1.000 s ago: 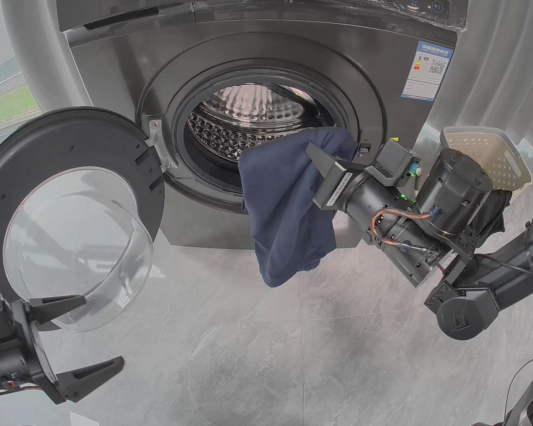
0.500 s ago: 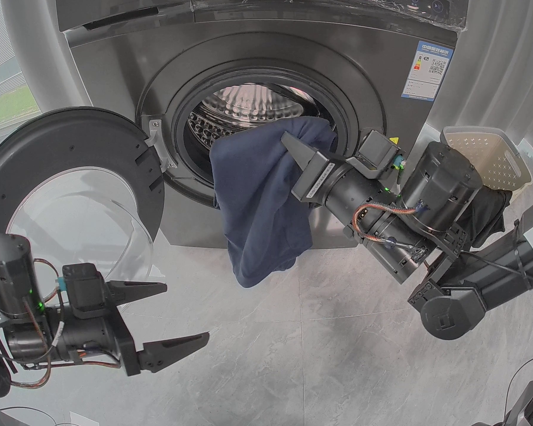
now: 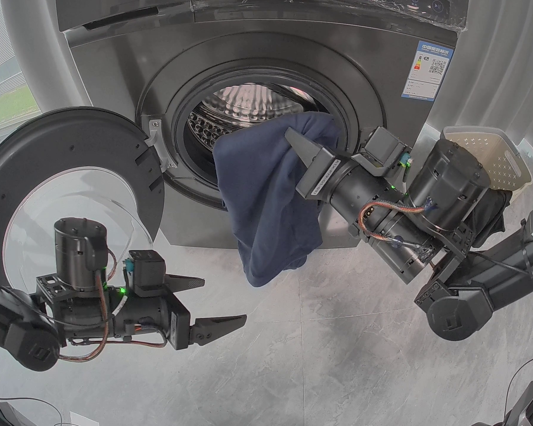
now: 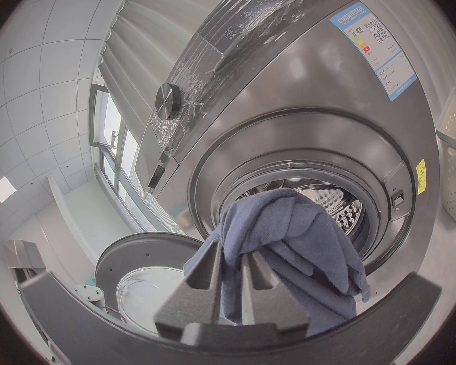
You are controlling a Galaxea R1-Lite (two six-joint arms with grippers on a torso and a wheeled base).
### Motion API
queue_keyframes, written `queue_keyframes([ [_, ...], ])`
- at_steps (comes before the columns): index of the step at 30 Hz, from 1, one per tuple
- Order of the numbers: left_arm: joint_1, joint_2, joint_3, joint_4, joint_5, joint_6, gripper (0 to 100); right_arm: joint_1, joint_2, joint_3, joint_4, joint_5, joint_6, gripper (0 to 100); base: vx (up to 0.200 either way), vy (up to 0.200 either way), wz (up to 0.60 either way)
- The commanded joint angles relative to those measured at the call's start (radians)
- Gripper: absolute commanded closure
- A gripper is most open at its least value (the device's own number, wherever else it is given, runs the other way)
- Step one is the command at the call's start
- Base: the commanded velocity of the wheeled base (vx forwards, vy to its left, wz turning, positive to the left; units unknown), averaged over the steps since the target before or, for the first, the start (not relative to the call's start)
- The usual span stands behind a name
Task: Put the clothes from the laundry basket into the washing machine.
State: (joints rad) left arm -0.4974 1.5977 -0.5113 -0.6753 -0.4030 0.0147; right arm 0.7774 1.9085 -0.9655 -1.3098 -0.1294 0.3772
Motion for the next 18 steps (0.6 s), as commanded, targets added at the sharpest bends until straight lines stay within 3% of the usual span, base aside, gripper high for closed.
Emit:
queue_keyframes([
  [1, -0.006, 0.117, -0.055, -0.001, 0.001, 0.001, 0, 0.002, -0.02, 0.01, 0.0, -0.001, -0.001, 100, 0.0, 0.0, 0.0],
  [8, 0.007, 0.205, -0.118, -0.01, -0.005, 0.002, 0, 0.008, -0.019, 0.011, 0.0, -0.001, -0.001, 100, 0.0, 0.0, 0.0],
  [18, 0.016, 0.341, -0.162, -0.121, -0.005, -0.002, 0, 0.017, -0.019, 0.03, -0.003, -0.001, -0.001, 100, 0.0, 0.0, 0.0],
])
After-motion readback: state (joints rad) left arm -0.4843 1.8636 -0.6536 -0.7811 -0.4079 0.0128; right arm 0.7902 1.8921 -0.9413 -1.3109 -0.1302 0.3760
